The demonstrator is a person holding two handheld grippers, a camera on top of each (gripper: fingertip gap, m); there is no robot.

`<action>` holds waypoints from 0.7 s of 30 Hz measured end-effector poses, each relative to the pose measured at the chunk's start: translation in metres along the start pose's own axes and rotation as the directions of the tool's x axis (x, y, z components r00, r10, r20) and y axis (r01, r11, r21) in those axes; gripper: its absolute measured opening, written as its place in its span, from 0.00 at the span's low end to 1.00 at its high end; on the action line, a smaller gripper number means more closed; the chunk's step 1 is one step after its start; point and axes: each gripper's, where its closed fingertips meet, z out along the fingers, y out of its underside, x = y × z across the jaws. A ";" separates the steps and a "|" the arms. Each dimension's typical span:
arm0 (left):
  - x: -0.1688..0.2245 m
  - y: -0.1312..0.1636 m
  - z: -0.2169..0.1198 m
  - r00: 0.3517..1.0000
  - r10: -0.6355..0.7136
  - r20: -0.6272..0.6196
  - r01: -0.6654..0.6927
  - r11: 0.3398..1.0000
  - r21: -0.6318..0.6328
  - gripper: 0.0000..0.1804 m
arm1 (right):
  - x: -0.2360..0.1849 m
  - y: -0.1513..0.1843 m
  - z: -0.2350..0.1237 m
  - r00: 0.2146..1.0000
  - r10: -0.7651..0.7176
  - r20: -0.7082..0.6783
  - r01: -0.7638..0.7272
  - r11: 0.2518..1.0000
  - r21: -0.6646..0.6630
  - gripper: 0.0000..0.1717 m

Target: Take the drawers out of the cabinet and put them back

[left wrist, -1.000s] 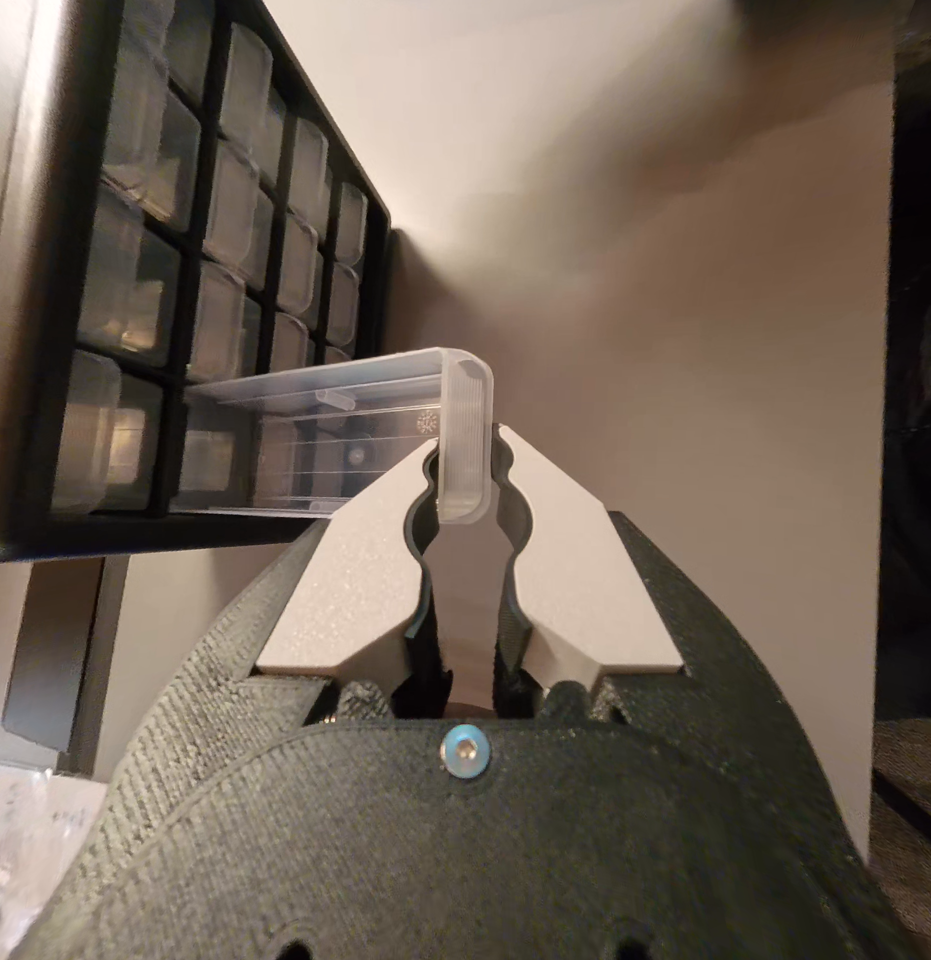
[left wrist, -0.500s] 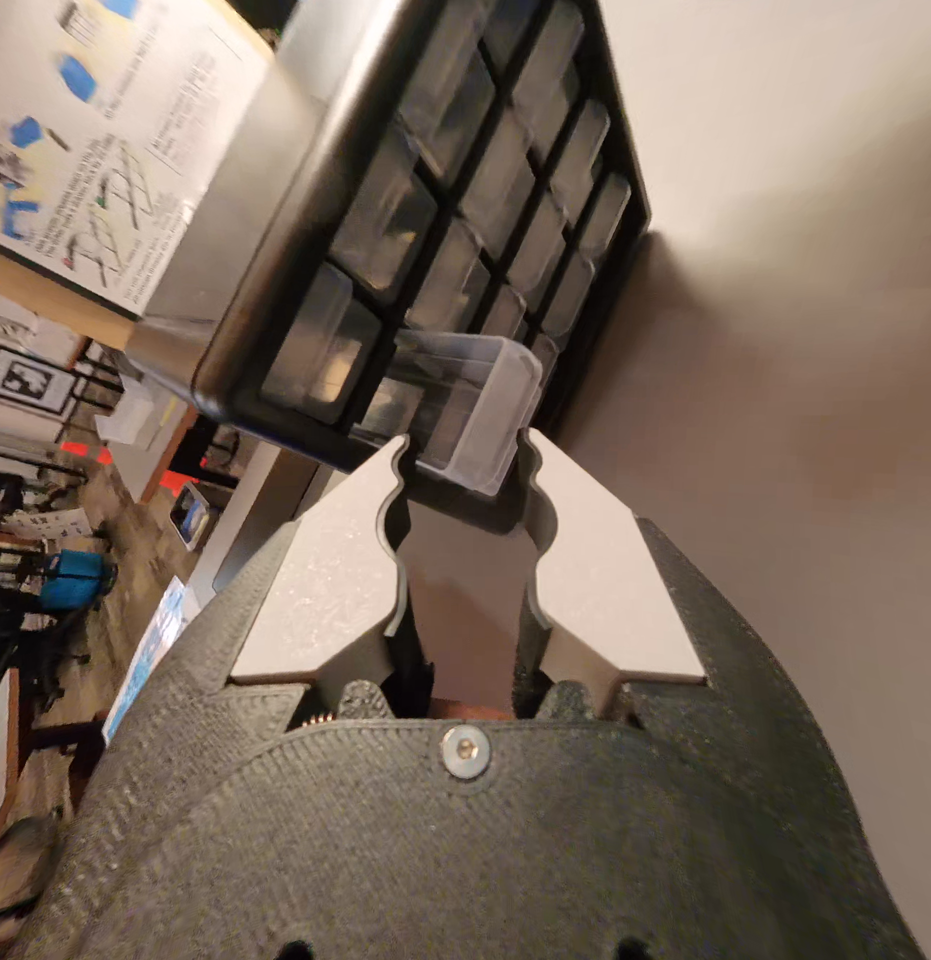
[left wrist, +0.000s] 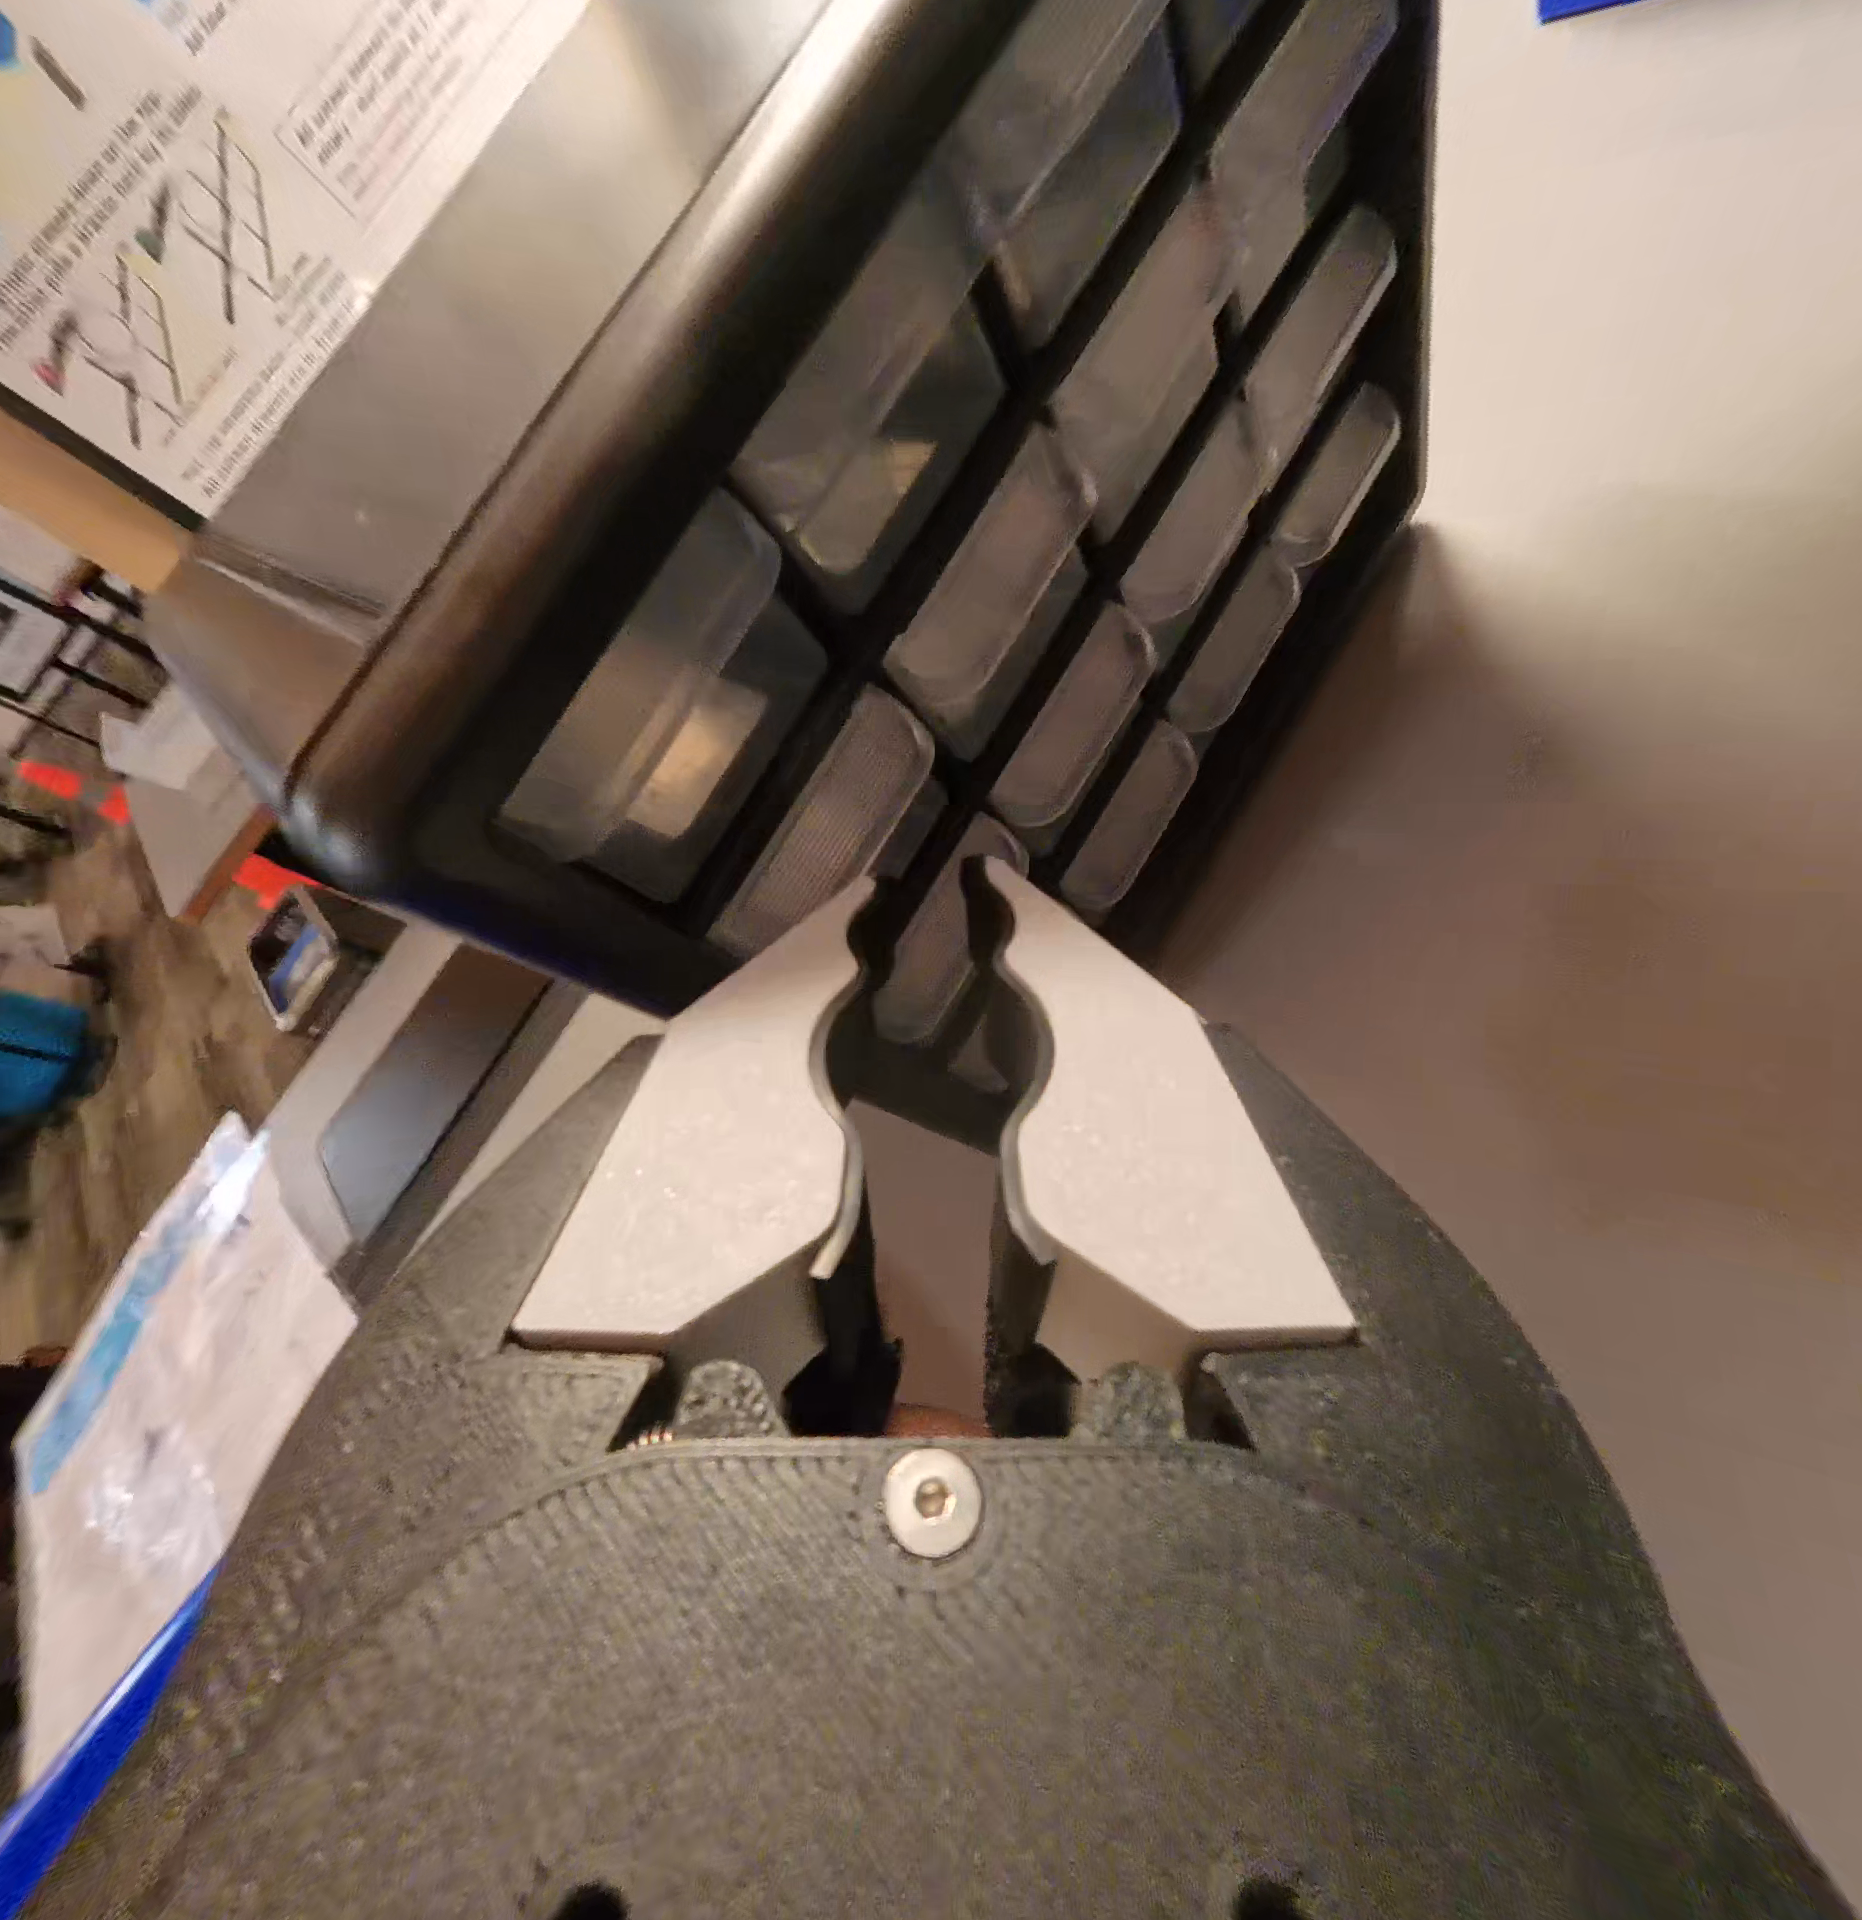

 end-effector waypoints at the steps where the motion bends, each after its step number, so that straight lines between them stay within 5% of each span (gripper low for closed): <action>1: 0.000 0.001 0.005 1.000 -0.023 -0.005 0.023 1.000 -0.010 0.06 | 0.000 0.000 0.000 1.000 -0.001 0.000 0.001 1.000 0.000 0.18; 6: 0.014 0.006 0.009 0.997 -0.078 0.026 0.079 0.996 -0.043 0.15 | 0.000 0.000 0.000 1.000 0.000 0.011 0.000 1.000 -0.004 0.18; 13: 0.043 0.059 0.017 0.971 -0.213 0.111 0.231 0.954 -0.193 0.20 | 0.000 0.000 0.000 1.000 -0.009 -0.003 0.009 1.000 -0.004 0.18; 21: 0.067 0.100 0.019 0.921 -0.345 0.180 0.376 0.909 -0.182 0.22 | -0.005 -0.013 -0.028 0.995 -0.063 -0.078 0.066 0.997 0.042 0.15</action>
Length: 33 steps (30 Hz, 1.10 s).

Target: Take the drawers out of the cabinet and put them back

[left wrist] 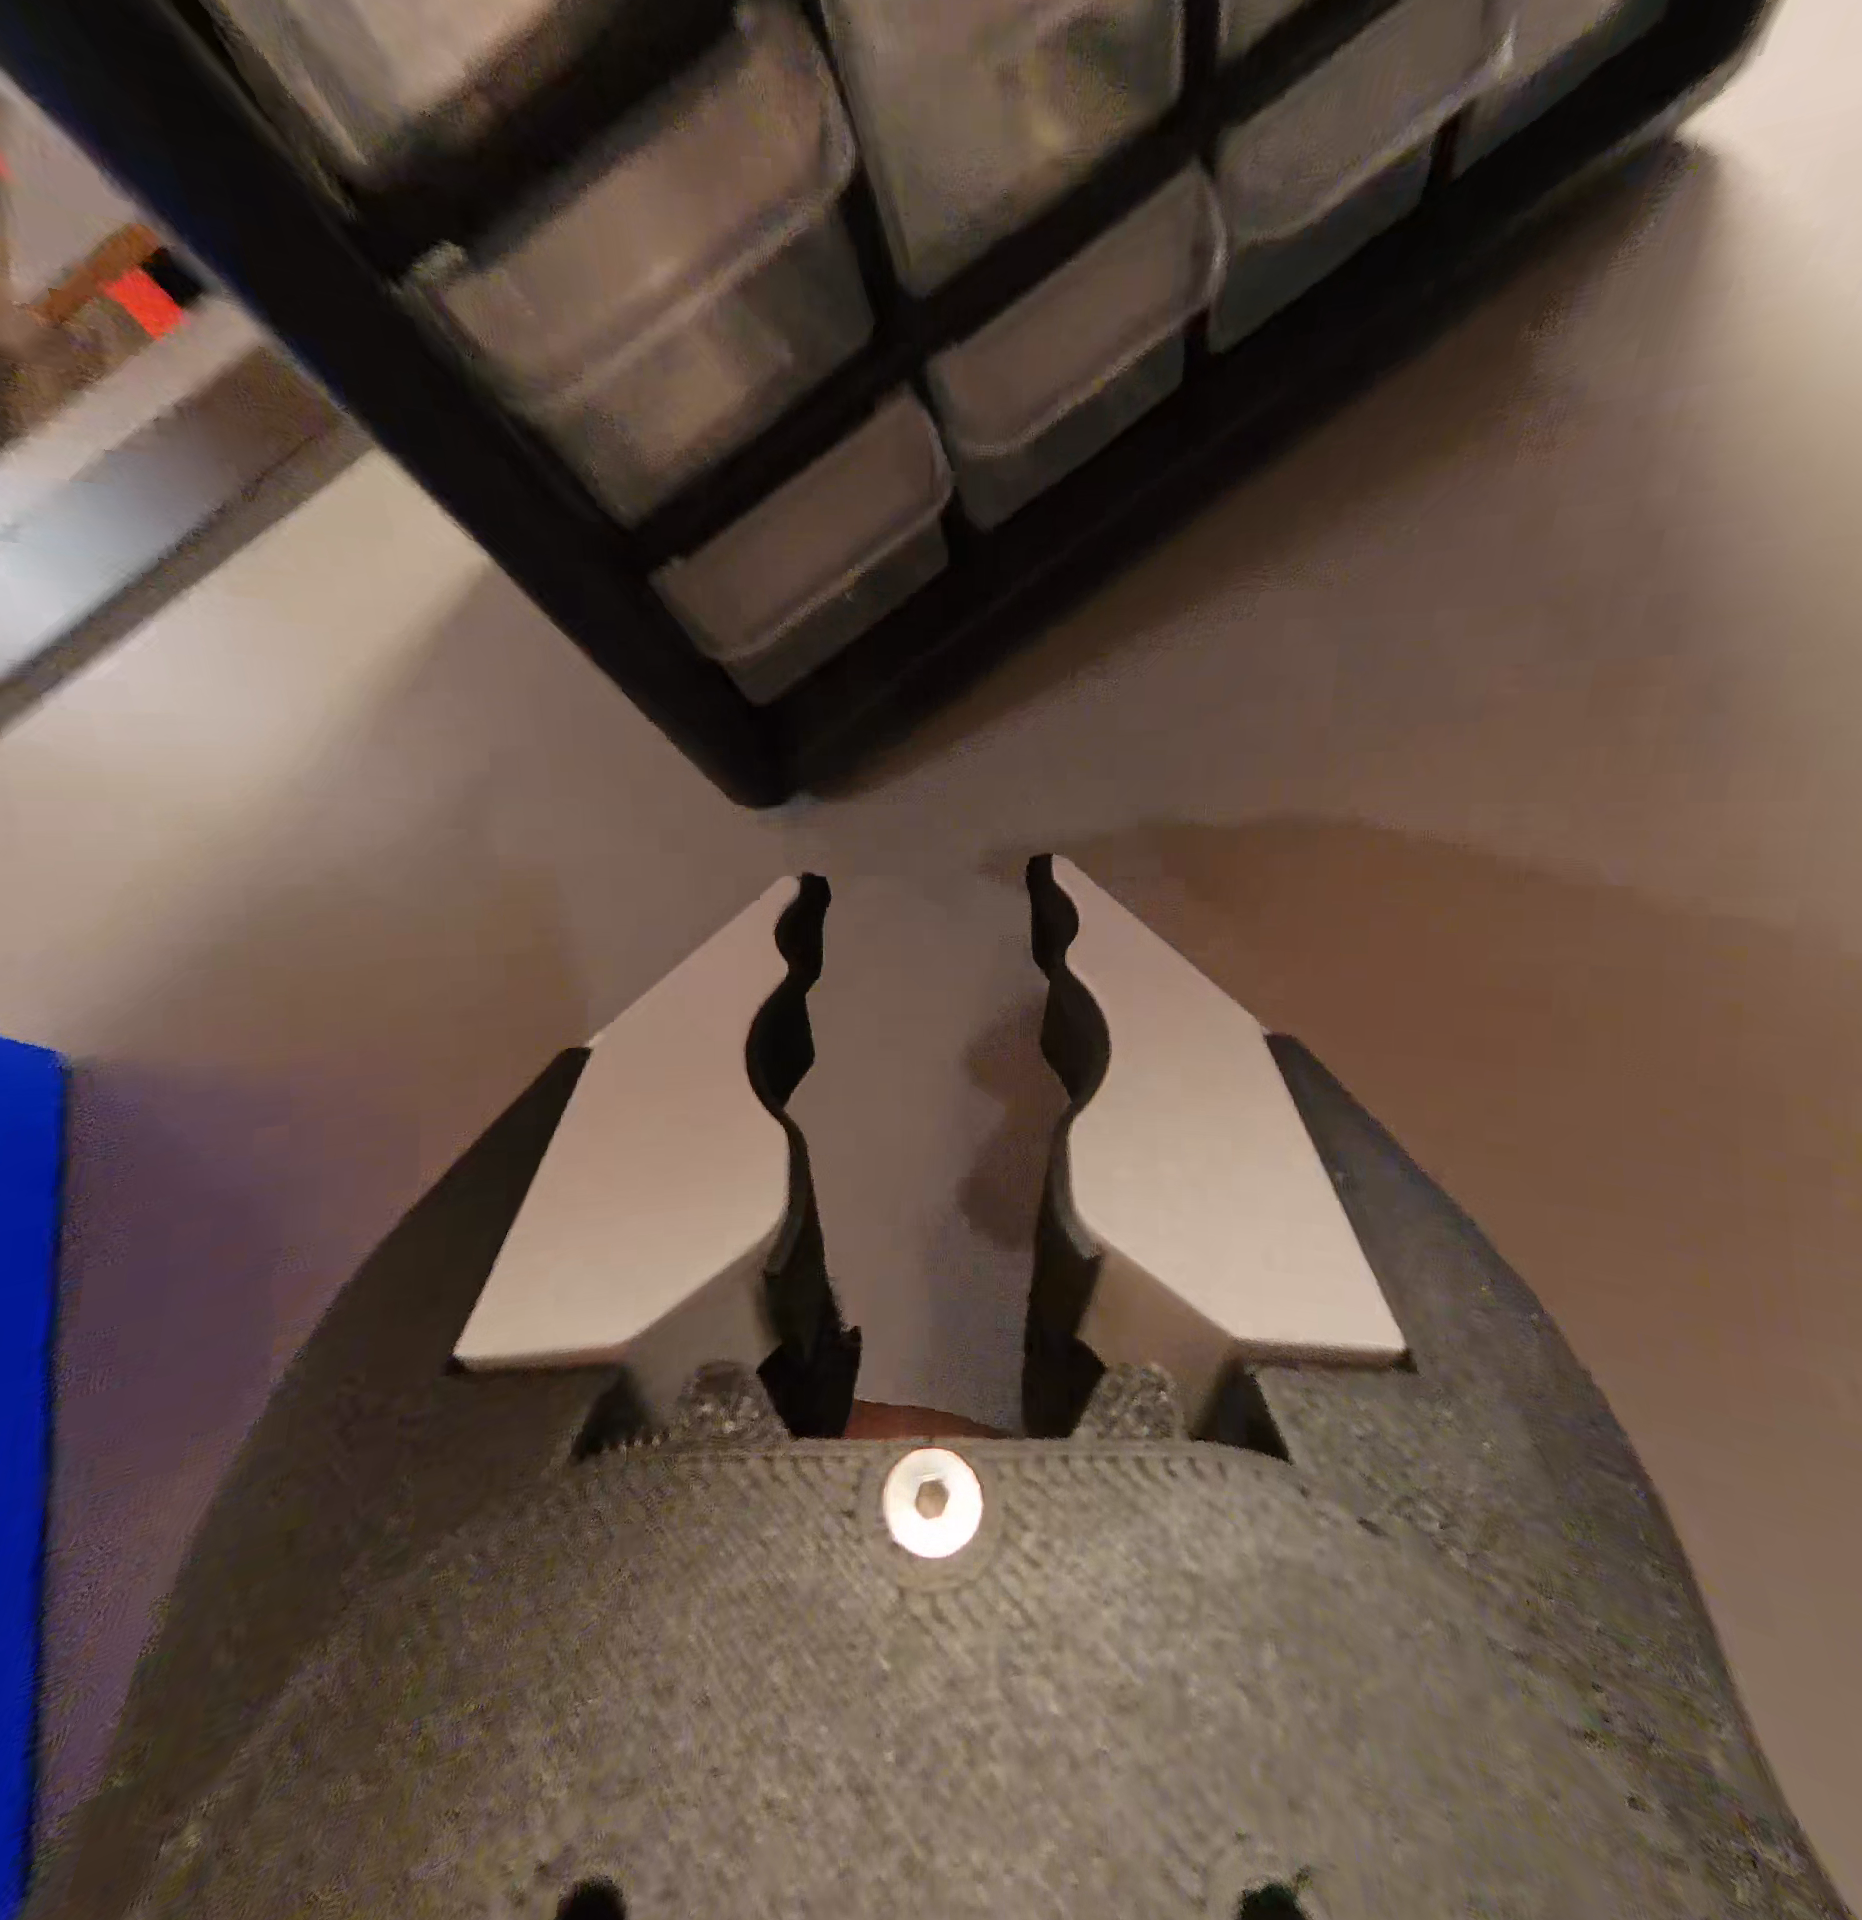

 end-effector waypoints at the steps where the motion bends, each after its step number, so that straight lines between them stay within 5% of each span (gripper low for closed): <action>1: -0.002 -0.002 -0.003 1.000 0.008 0.024 -0.008 1.000 0.019 0.22 | -0.001 0.001 -0.007 1.000 -0.014 -0.020 0.014 1.000 0.000 0.15; 5: -0.006 -0.002 -0.010 0.998 0.012 0.059 -0.015 0.999 0.043 0.23 | -0.012 0.027 -0.050 0.987 -0.100 -0.126 0.100 0.995 -0.002 0.15; 14: -0.003 0.004 -0.018 0.997 0.045 0.071 -0.048 0.998 0.042 0.24 | -0.033 0.168 -0.183 0.909 -0.114 -0.400 0.108 0.993 -0.037 0.18; 21: -0.028 0.004 -0.078 0.975 -0.204 0.084 0.175 0.946 0.272 0.36 | 0.014 0.157 -0.270 0.737 -0.193 -0.648 0.170 0.980 -0.098 0.32; 27: -0.133 0.060 -0.194 0.842 -0.309 0.443 0.168 0.930 0.328 0.50 | 0.049 0.168 -0.307 0.670 -0.274 -0.690 0.126 0.958 -0.259 0.44; 30: -0.178 0.095 -0.216 0.786 -0.390 0.480 0.277 0.916 0.291 0.53 | 0.057 0.187 -0.309 0.704 -0.263 -0.660 0.072 0.951 -0.301 0.46; 33: -0.195 0.118 -0.196 0.806 -0.432 0.405 0.375 0.902 0.216 0.53 | 0.057 0.207 -0.295 0.768 -0.197 -0.609 0.012 0.956 -0.295 0.46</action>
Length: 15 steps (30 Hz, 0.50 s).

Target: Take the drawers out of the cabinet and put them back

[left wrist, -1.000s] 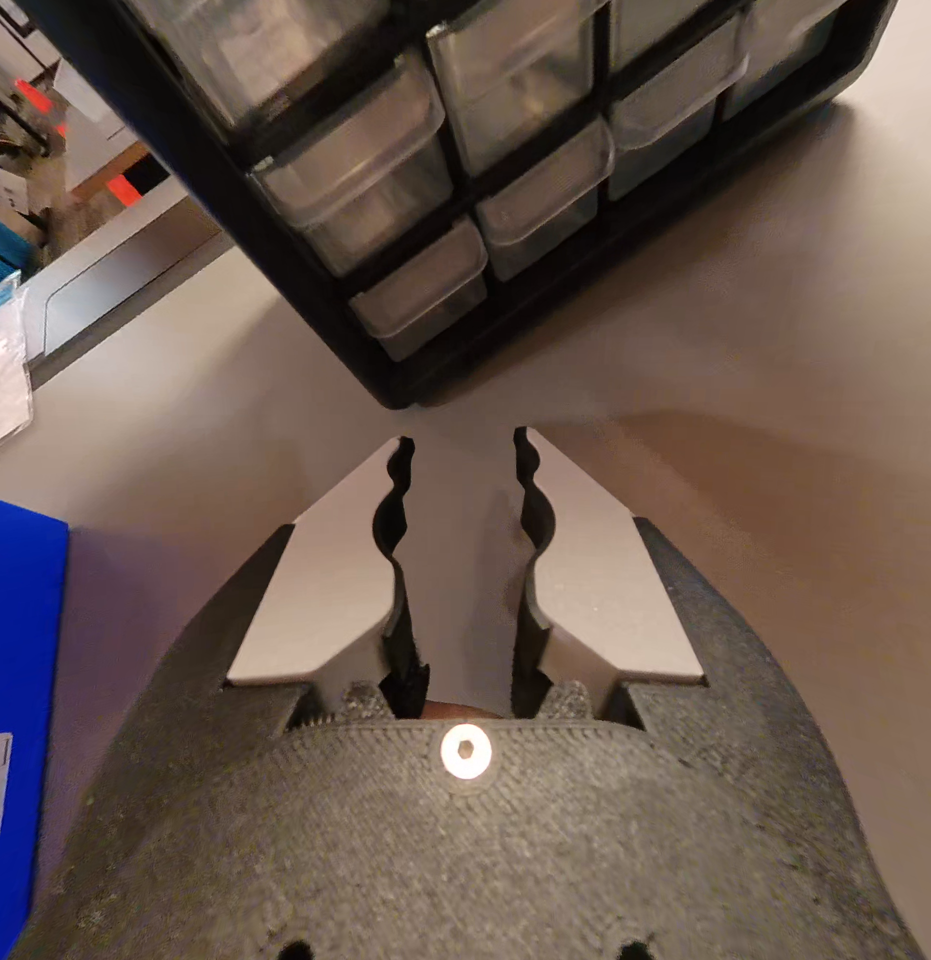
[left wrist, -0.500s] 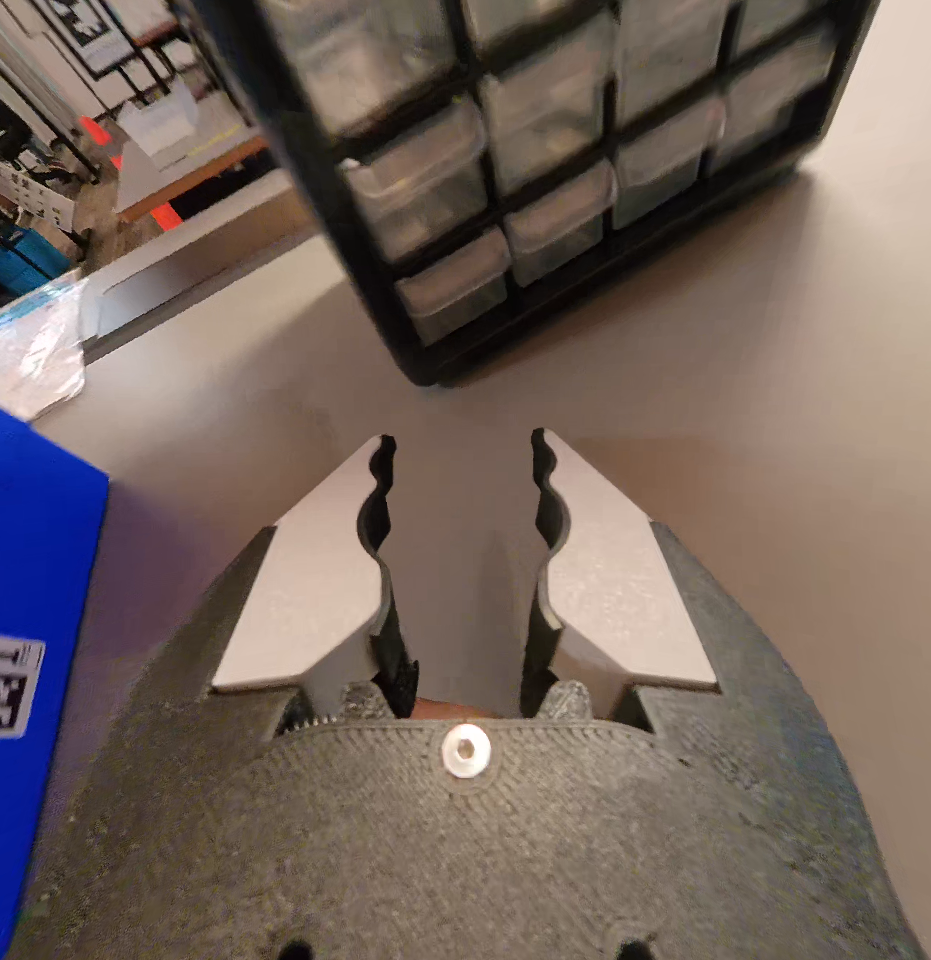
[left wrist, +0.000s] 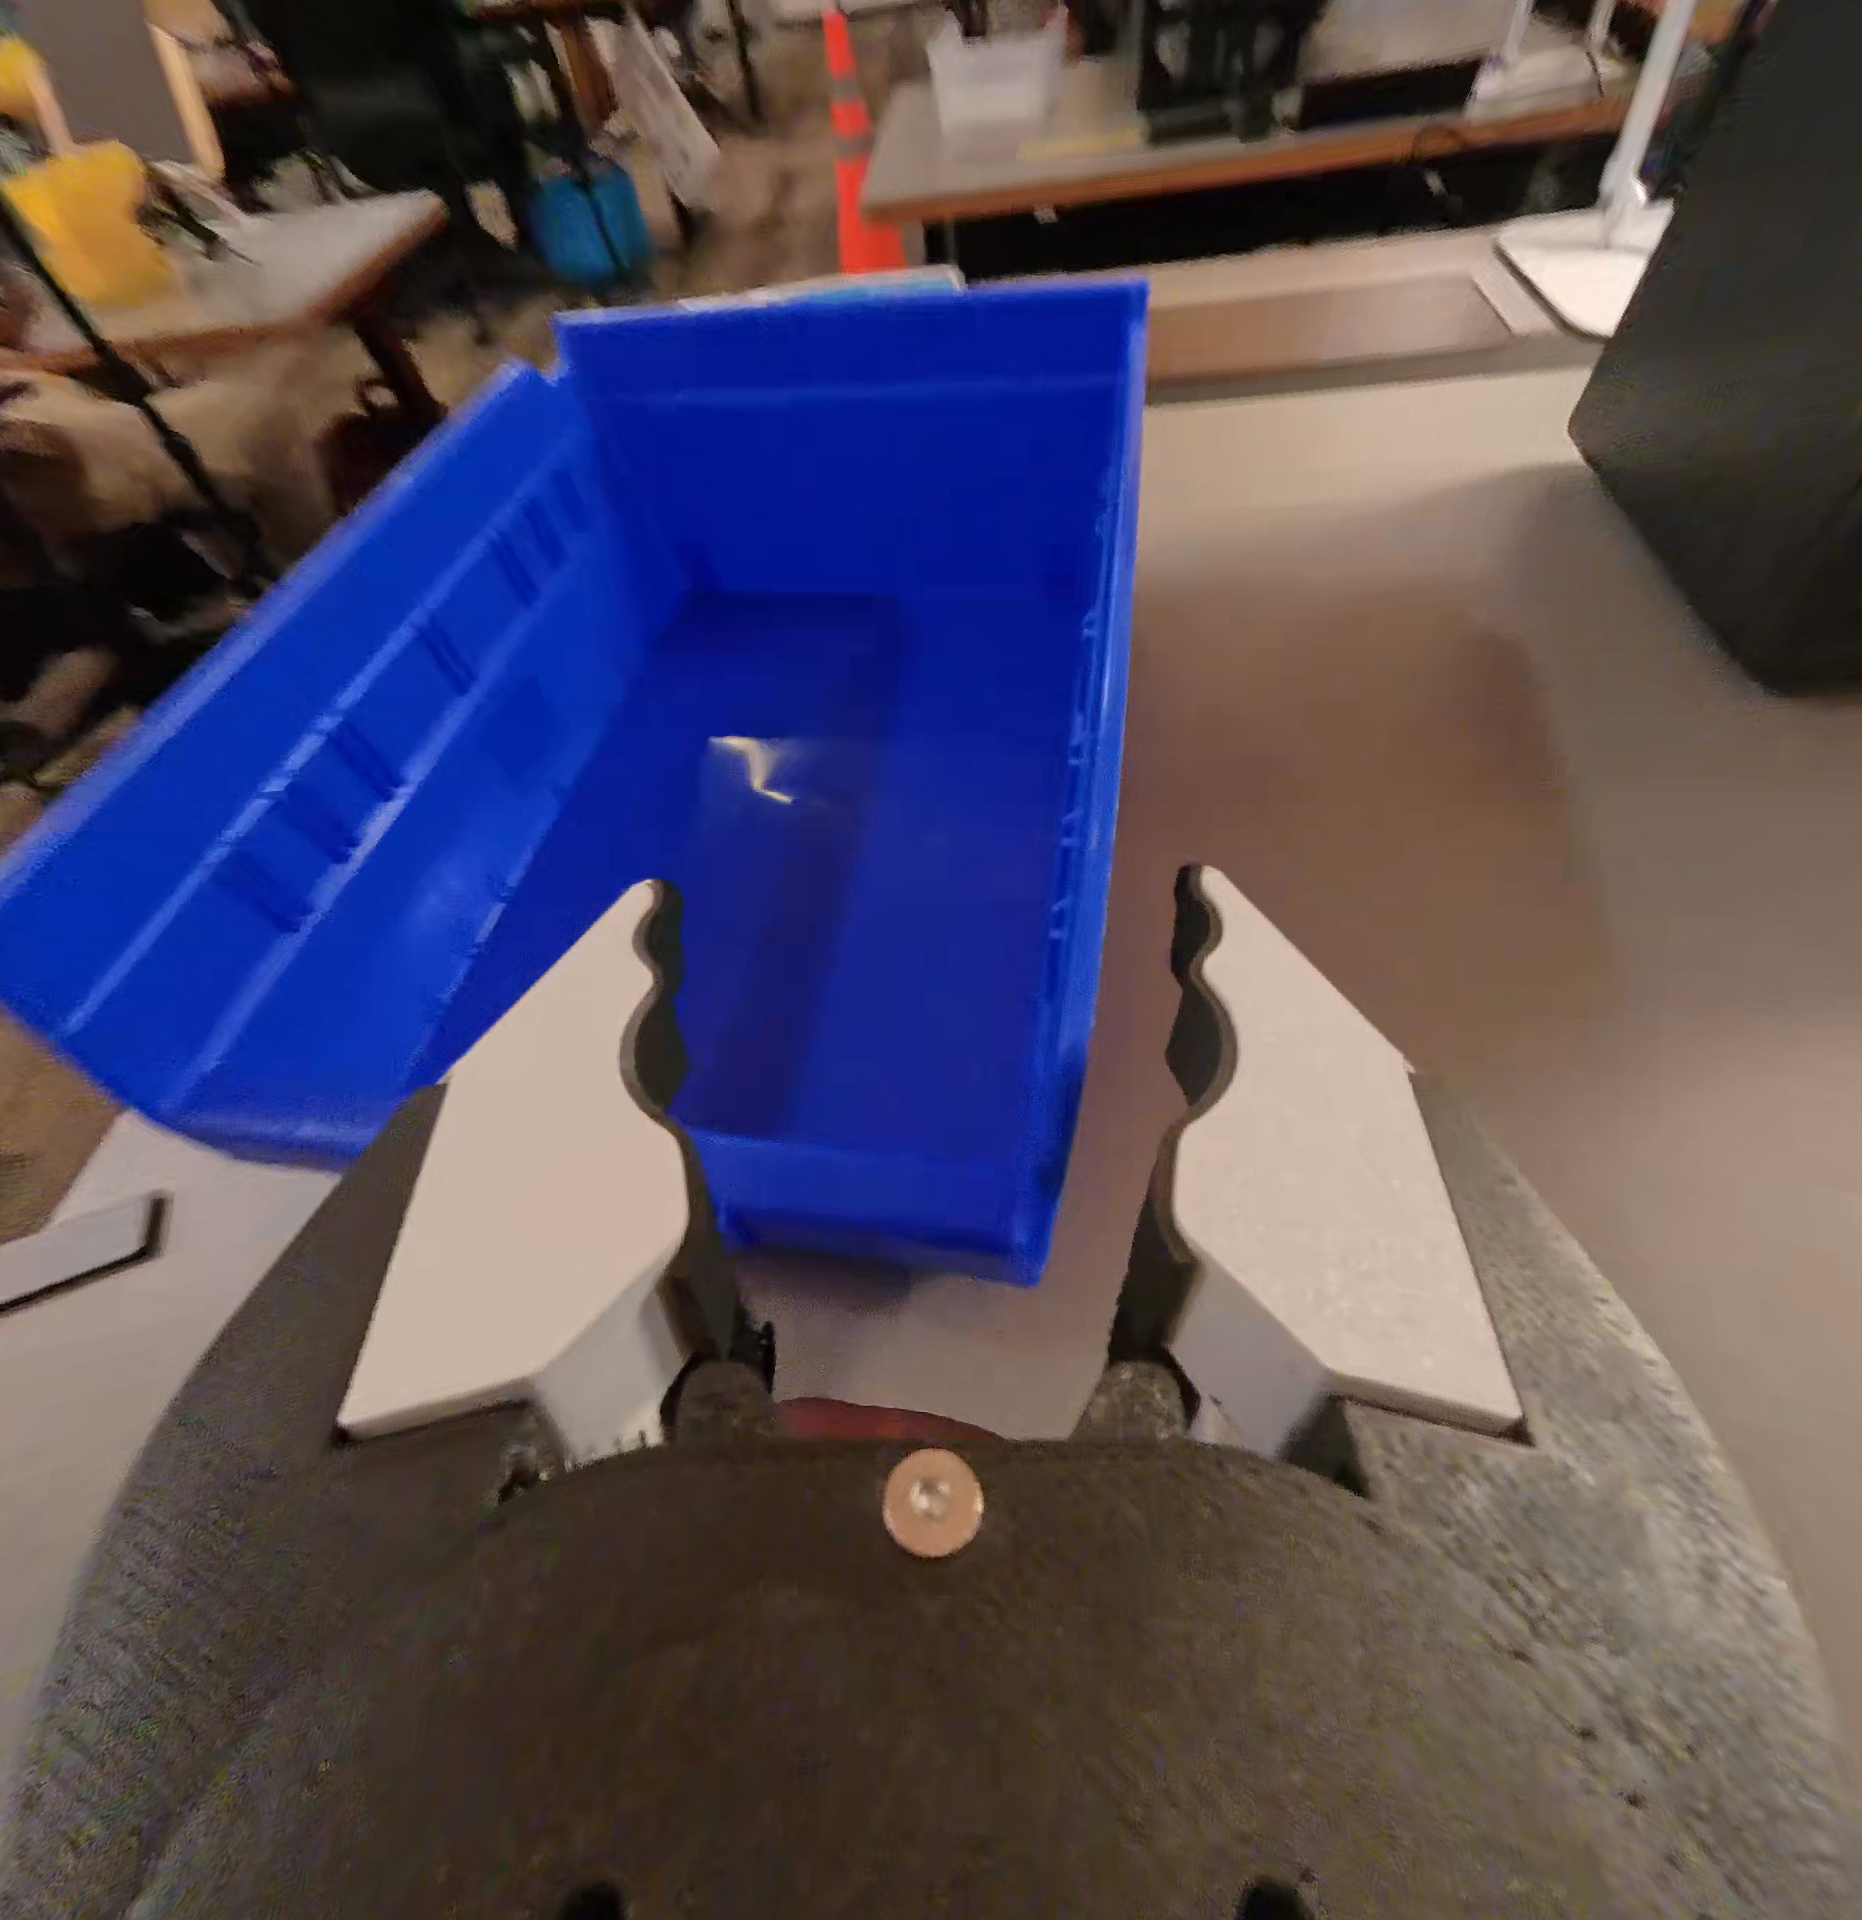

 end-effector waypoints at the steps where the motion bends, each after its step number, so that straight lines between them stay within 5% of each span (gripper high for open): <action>1: 0.002 0.005 0.010 1.000 0.005 -0.031 -0.005 1.000 -0.024 0.49 | -0.005 0.002 0.005 1.000 0.012 0.021 -0.012 1.000 0.001 0.45; 4: 0.010 0.010 0.028 0.995 0.061 -0.078 -0.062 0.998 -0.014 0.21 | -0.014 0.008 0.021 0.998 0.041 0.038 -0.042 0.999 0.008 0.23; 7: 0.025 0.006 0.025 0.989 0.094 -0.115 -0.091 0.995 0.028 0.02 | -0.017 0.007 0.021 1.000 0.006 -0.005 -0.006 0.999 0.033 0.04; 15: 0.066 0.025 -0.040 0.958 0.160 -0.239 -0.146 0.986 0.077 0.02 | -0.030 0.021 -0.014 0.999 -0.014 0.033 0.011 0.998 0.066 0.03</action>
